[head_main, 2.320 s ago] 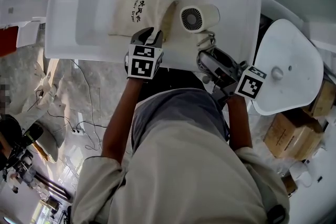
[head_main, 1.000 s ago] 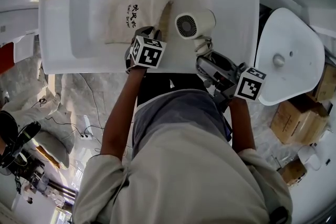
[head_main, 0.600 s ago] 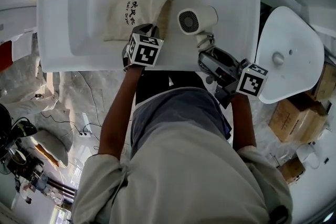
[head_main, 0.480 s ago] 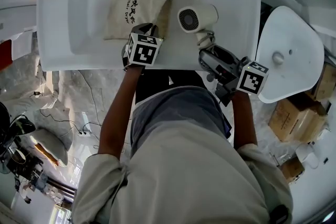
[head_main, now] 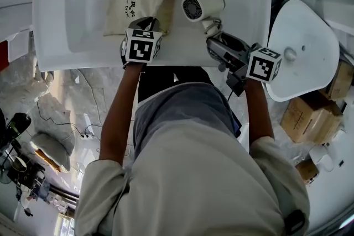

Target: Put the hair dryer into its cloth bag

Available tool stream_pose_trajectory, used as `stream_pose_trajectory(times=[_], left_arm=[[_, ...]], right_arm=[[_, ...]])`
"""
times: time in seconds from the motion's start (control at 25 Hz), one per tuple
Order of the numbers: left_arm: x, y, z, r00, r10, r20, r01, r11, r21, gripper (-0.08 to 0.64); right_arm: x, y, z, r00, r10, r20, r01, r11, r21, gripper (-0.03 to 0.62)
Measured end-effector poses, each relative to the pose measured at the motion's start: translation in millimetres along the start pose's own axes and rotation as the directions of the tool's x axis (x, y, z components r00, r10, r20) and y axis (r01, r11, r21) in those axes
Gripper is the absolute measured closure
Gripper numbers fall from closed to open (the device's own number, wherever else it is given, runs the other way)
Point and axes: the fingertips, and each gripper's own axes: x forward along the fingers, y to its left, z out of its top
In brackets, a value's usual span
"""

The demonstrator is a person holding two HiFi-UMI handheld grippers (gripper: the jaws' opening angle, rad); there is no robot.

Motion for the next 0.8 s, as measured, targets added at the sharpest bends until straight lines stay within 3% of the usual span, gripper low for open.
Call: stream_pose_trajectory(times=[0.8], left_arm=[[-12,-1,4,0.999,-0.025,0.043,0.028,0.996,-0.087,0.525]], right_arm=[[17,-24,-14,0.984,-0.08,-0.159,0.064,0.993,-0.102,0.353]])
